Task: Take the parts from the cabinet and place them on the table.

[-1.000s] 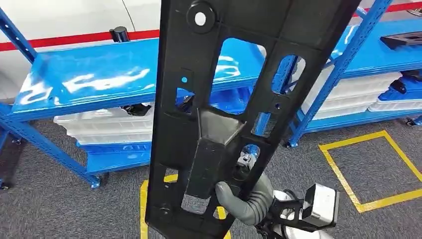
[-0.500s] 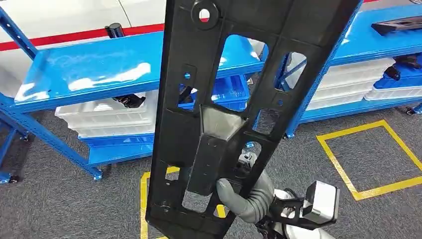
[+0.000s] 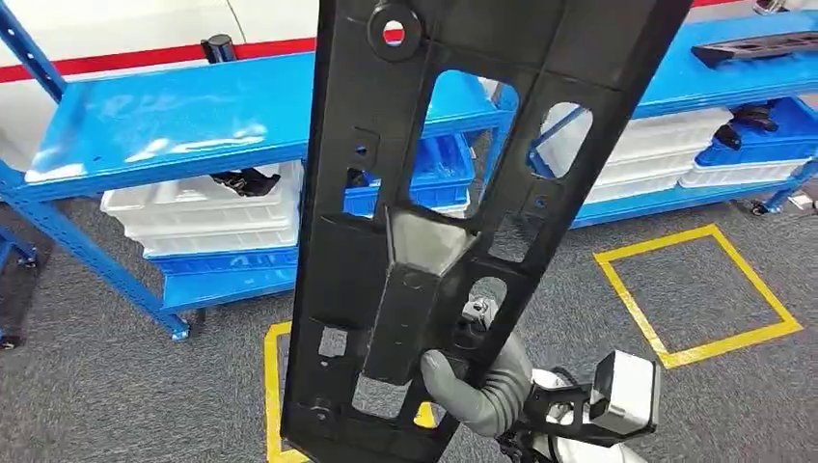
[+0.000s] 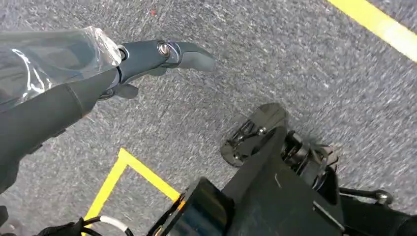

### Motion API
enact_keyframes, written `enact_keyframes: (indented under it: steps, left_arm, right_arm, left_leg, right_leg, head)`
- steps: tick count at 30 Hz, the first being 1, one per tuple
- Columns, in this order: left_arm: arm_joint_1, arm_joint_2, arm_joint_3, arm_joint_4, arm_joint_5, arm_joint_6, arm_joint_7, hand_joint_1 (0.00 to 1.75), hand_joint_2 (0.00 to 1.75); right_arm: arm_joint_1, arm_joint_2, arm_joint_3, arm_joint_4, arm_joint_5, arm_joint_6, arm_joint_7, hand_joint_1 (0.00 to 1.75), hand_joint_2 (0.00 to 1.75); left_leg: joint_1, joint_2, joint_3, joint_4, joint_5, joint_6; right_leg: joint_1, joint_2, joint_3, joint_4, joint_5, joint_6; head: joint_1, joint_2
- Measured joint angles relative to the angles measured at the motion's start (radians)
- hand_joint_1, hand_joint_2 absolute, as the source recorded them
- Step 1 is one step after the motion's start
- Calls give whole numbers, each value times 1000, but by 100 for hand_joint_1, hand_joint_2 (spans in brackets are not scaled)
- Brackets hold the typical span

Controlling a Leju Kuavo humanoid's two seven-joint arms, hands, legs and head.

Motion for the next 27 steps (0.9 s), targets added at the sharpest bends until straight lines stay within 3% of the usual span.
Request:
enact_keyframes:
  steps: [1,2,3,4,7,8,9,10,12,13,14,16,17,18,19,21,22,23,24,25,27]
  left_arm:
    - [-1,0,0,0,-1,0,0,0,175]
    - [-2,0,0,0,-2,0,2,0,175]
    - [-2,0,0,0,-2,0,5,0,175]
    - [-2,0,0,0,-2,0,8,0,175]
    - [-1,0,0,0,-2,0,15,0,175]
    - [-3,0,0,0,-2,0,16,0,175]
    - [-3,0,0,0,-2,-1,18,0,175]
    - [-2,0,0,0,0,-1,18,0,175]
    - [-6,0,2,0,2,-1,21,0,175]
    - [-9,0,3,0,2,-2,20,0,175]
    - [-14,0,4,0,2,-3,22,0,175]
    - [-10,0,4,0,0,-5,27,0,175]
    - [-5,0,4,0,0,-6,29,0,175]
    - [-2,0,4,0,-1,-7,29,0,175]
    - [1,0,4,0,-2,-8,30,0,175]
    - [-1,-2,4,0,-4,-9,30,0,175]
    - [-3,-3,4,0,-7,-10,30,0,175]
    - [-3,-7,4,0,-9,-10,30,0,175]
    - [-4,-5,4,0,-10,-10,31,0,175]
    - [-3,-6,4,0,-12,-8,31,0,175]
    - [1,-6,2,0,-14,-6,31,0,175]
  right_arm:
    - [0,0,0,0,0,0,0,175,175]
    - [0,-2,0,-2,0,0,0,175,175]
    - [-2,-2,0,-2,0,0,0,175,175]
    - [-2,-2,0,-4,0,0,0,175,175]
    - [5,-6,-2,-10,0,0,-1,175,175]
    - [6,-7,-2,-12,0,0,-1,175,175]
    - [6,-8,-3,-15,0,0,-2,175,175]
    - [6,-8,-3,-18,0,0,-3,175,175]
    - [9,-10,-3,-20,1,0,-4,175,175]
    - [14,-10,-4,-20,2,0,-4,175,175]
    - [19,-11,-4,-21,2,0,-4,175,175]
    - [23,-12,-5,-25,8,0,-5,175,175]
    - [23,-13,-6,-29,9,0,-6,175,175]
    - [22,-14,-7,-32,9,0,-6,175,175]
    - [22,-14,-7,-34,10,-1,-6,175,175]
    - [31,-17,-10,-41,18,-4,-7,175,175]
    - [39,-20,-14,-46,22,-6,-8,175,175]
    - [44,-25,-17,-52,26,-7,-9,175,175]
    - [49,-29,-21,-57,29,-9,-10,175,175]
    - [50,-31,-25,-60,30,-11,-11,175,175]
    - [59,-33,-29,-67,32,-12,-12,175,175]
  left_leg:
    - [1,8,0,3,-1,-1]
    - [0,13,1,8,-4,-5]
    - [-8,19,-2,13,-8,-11]
    - [-13,26,-7,20,-10,-15]
    - [-14,57,-10,22,-11,-24]
    - [-8,39,-16,35,-24,-32]
    - [-4,-2,-28,71,-52,-39]
    - [0,-27,-61,146,-98,-46]
    - [4,-43,-140,329,-176,-53]
    - [4,-43,-159,376,-184,-54]
    - [4,-44,-154,369,-168,-53]
    - [7,-49,-89,235,-86,-48]
    - [11,-71,-43,127,-33,-46]
    - [15,-128,-21,60,-13,-44]
    - [15,-132,-17,42,-14,-44]
    - [11,-118,-23,41,-20,-38]
    - [10,-112,-25,42,-17,-34]
    - [20,-99,-25,32,-10,-23]
    - [16,-89,-21,30,-5,-15]
    - [15,-76,-24,30,-3,-9]
    - [9,-48,-27,31,-2,-5]
  right_leg:
    - [-1,-9,56,-95,40,0]
    - [-1,-40,116,-197,78,-2]
    - [8,-83,143,-251,67,-3]
    - [8,-72,136,-258,72,-21]
    - [10,-42,123,-254,77,-38]
    - [3,-33,123,-257,81,-46]
    - [1,-24,120,-257,84,-50]
    - [0,-15,117,-257,87,-55]
    - [0,7,110,-256,90,-59]
    - [0,17,110,-256,91,-59]
    - [0,29,111,-256,92,-58]
    - [-1,56,113,-256,94,-55]
    - [-1,71,114,-256,96,-52]
    - [-1,81,109,-256,99,-47]
    - [5,95,101,-249,102,-42]
    - [2,112,85,-252,112,-27]
    - [2,120,82,-253,116,-21]
    - [0,125,79,-249,112,-19]
    - [4,72,66,-223,87,-14]
    - [4,38,40,-160,45,-10]
    - [1,14,-38,18,-34,-3]
  head:
    - [0,0]
    - [0,0]
    - [1,0]
    - [-2,0]
    - [-1,0]
    - [0,0]
    - [-2,0]
    - [-2,0]
    - [-2,0]
    - [-2,0]
    - [-2,0]
    - [-2,0]
    - [-2,0]
    - [-2,0]
    - [-2,0]
    - [-1,0]
    - [-1,0]
    - [-1,0]
    - [0,0]
    - [5,0]
    - [5,0]
